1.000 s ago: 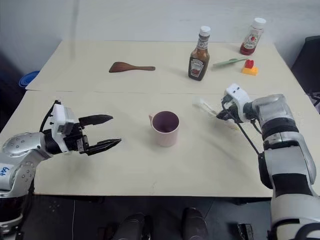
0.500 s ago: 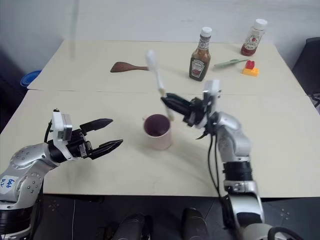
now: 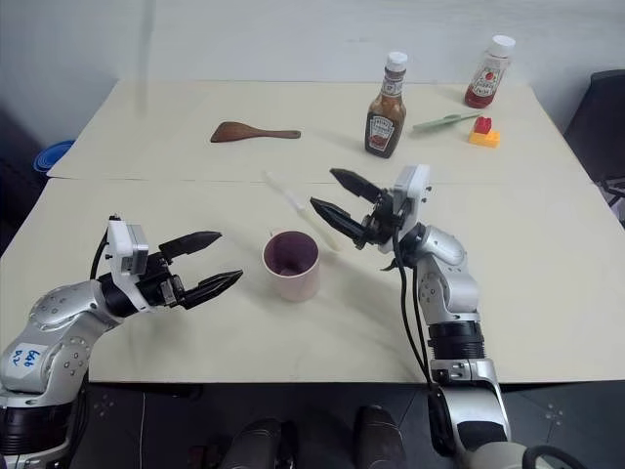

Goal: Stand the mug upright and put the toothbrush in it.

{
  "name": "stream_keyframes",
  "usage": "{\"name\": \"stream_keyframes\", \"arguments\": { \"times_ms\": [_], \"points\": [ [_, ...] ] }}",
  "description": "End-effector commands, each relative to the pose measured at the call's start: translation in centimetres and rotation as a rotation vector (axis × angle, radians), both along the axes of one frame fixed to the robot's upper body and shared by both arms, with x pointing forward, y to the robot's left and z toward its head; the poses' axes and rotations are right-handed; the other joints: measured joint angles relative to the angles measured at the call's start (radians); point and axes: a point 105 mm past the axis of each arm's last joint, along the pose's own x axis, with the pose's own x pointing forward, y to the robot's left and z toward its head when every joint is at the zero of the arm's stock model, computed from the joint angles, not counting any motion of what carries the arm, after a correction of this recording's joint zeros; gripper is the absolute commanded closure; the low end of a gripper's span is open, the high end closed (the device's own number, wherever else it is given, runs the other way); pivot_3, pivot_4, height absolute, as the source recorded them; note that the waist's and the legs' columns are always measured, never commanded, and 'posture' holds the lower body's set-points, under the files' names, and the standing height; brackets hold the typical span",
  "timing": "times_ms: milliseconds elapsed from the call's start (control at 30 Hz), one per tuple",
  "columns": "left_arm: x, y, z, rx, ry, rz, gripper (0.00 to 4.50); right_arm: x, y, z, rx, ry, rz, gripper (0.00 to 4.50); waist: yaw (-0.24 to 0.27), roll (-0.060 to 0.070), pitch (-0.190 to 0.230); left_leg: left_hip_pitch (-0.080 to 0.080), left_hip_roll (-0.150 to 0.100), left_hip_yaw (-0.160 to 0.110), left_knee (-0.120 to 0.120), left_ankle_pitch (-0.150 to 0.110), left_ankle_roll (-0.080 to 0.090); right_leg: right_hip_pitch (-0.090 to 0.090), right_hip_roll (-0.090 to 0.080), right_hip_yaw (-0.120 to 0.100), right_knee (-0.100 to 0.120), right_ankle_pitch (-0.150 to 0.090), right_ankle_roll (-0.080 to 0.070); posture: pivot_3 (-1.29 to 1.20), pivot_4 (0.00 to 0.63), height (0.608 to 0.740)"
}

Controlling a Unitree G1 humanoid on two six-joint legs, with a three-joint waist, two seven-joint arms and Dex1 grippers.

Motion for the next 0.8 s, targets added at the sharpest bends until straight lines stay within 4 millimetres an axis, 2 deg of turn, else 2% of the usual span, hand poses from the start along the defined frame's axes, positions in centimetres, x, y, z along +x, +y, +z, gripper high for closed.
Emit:
{"name": "stream_keyframes", "arguments": {
  "times_ms": [33,233,300,400,600,667,800],
  "points": [
    [-0.1,0.2,0.1,0.0,-0.023,0.014,0.0,0.1,-0.5,1.1,-0.078,-0.048,-0.031,0.13,0.0,0.0,0.0,0.0,0.0,0.0,0.0,0.0,0.0,0.0,0.0,0.0,0.0,0.0,0.0,0.0,0.15,0.74],
    [-0.5,1.7,-0.7,0.038,-0.002,0.059,0.0,3.4,-3.0,-0.2,-0.385,0.061,-0.129,0.13,0.001,0.0,0.0,0.0,-0.001,0.0,0.0,0.0,0.001,0.0,-0.001,0.0,-0.001,0.0,0.0,0.0,0.15,0.74],
    [-0.6,2.4,-1.2,0.051,0.007,0.083,0.0,4.2,-3.3,-0.6,-0.482,0.071,-0.145,0.13,-0.002,0.0,0.0,0.0,0.0,0.001,0.0,0.0,0.001,0.0,-0.001,0.0,-0.001,0.0,0.0,0.0,0.15,0.74],
    [-0.5,4.1,-1.8,0.05,0.02,0.156,0.0,5.2,-3.3,-2.5,-0.703,0.032,-0.14,0.13,-0.009,0.0,0.0,0.002,0.001,0.003,-0.001,0.0,0.0,0.0,-0.001,0.0,-0.001,0.0,0.0,0.0,0.15,0.74],
    [-1.2,6.9,-3.3,0.069,0.062,0.267,0.0,4.8,-0.8,-6.5,-0.918,0.07,0.048,0.13,-0.019,0.0,0.0,0.002,0.001,0.003,-0.002,0.0,0.0,0.0,-0.001,0.0,-0.001,0.0,-0.001,0.0,0.15,0.74],
    [-1.4,7.2,-3.4,0.069,0.065,0.277,0.0,4.8,0.3,-6.9,-0.932,0.069,0.08,0.13,-0.023,0.0,0.0,0.002,0.001,0.003,-0.002,0.0,0.0,0.0,-0.001,0.0,-0.001,0.0,-0.001,0.0,0.15,0.74],
    [-1.6,6.9,-3.3,0.056,0.058,0.276,0.0,5.2,3.8,-7.6,-0.969,0.093,0.123,0.13,-0.027,0.0,0.0,0.002,0.002,0.003,-0.001,0.0,0.0,0.0,-0.001,0.0,0.0,0.0,-0.001,0.0,0.15,0.74]
  ]
}}
